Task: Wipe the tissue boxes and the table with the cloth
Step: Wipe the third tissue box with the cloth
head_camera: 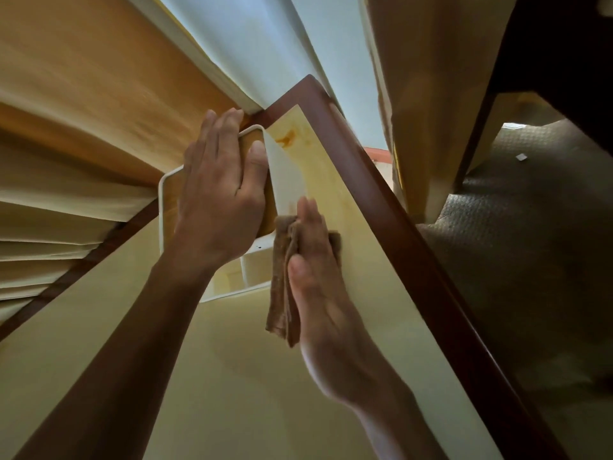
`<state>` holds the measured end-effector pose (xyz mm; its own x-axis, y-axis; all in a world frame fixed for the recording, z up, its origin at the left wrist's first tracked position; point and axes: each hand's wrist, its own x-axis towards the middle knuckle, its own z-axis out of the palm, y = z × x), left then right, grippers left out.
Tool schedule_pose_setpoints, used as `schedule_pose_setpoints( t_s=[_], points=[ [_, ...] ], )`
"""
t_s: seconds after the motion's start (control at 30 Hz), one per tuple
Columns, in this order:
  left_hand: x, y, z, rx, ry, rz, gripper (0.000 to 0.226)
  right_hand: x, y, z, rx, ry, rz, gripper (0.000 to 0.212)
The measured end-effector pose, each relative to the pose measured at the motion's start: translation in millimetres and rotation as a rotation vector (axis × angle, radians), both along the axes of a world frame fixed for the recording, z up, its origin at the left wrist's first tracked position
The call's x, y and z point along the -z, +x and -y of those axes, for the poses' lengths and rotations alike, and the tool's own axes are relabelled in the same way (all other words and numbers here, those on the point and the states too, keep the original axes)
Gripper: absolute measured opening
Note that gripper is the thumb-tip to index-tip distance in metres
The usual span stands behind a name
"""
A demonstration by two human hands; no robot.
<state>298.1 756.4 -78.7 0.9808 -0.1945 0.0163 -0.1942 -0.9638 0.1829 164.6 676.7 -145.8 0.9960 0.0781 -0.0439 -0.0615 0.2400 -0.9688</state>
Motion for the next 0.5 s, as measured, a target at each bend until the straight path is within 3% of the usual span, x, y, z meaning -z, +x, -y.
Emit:
schedule_pose_setpoints(
  t_s=[0.17, 0.33, 0.5],
  points=[
    [1, 3, 2, 0.022, -0.008, 0.000, 0.061, 7, 40, 6, 0.007, -0.047, -0.029, 0.045],
    [2, 5, -1, 0.034, -0.011, 0.000, 0.055, 3, 115, 20, -0.011, -0.062, -0.009, 0.056],
    [4, 5, -4, 0.042, -0.001, -0.013, 0.060, -4, 142, 49, -0.136, -0.061, -0.002, 0.043]
  ],
)
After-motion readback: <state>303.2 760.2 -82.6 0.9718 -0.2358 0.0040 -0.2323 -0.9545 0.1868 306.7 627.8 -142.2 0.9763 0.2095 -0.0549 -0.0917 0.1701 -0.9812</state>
